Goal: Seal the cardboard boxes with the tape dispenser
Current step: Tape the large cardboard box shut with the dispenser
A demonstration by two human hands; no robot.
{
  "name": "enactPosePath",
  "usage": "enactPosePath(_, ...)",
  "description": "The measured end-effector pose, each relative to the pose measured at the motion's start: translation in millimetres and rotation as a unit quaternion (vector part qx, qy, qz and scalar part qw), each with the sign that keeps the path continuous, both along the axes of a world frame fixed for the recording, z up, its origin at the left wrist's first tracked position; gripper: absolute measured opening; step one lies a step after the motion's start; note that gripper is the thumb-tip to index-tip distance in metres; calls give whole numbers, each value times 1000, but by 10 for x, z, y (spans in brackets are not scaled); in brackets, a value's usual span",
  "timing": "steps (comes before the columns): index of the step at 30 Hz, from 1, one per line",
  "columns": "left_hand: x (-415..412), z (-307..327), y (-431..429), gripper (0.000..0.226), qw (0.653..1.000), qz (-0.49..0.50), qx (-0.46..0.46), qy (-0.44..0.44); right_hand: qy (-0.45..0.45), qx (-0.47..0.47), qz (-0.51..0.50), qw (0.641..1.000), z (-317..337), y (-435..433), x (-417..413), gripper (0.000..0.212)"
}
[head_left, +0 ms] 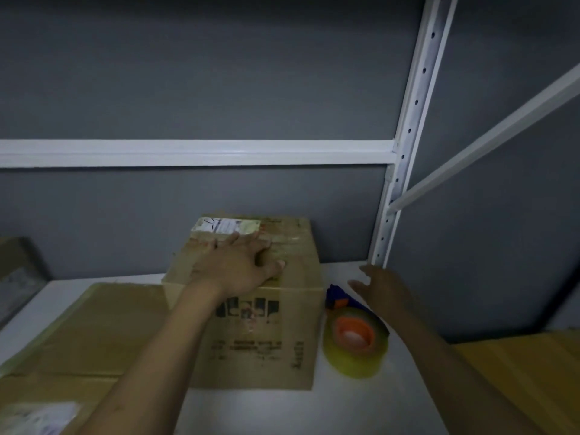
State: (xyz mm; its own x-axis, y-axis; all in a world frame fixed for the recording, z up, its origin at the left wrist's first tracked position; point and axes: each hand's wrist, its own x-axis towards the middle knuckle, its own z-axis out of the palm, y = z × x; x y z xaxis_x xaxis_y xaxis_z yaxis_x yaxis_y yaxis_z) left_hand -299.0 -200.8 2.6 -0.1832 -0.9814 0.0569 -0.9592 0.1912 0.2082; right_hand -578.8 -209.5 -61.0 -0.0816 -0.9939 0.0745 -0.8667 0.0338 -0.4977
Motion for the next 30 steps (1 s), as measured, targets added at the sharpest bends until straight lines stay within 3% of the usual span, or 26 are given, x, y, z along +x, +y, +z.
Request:
enactPosePath(2,-55,-9,12,71,1000,12,-6,5,78,107,-21,991,-292,31,-207,61)
enactPosePath(4,-76,-20,19,70,1000,20,-9,4,92,159,-29,983,-518,67,-309,42)
enactPosePath(7,-96,-15,21,70,1000,28,-12,2,22,146,-15,989,-713,82,-371,29)
enactPosePath(10,-116,-25,22,71,999,37,-25,7,17,125,4,992,-703,146,-338,28)
enactPosePath(17,-44,-41,-14,87,999,21,-16,22,-73,-44,-46,995,-563,359,-228,26)
enactPosePath(20,48,21,-14,76,999,-12,-3,33,-146,-168,-83,971,-169,381,-87,22)
enactPosePath(23,197,52,-37,90,997,-49,17,54,-172,-278,-100,940,376,391,119,24)
enactPosePath(26,287,67,-52,67,995,-65,12,76,-183,-340,-64,920,801,247,350,27)
enactPosePath(30,273,68,-21,48,991,-96,-18,94,-148,-345,13,927,1144,-58,751,28)
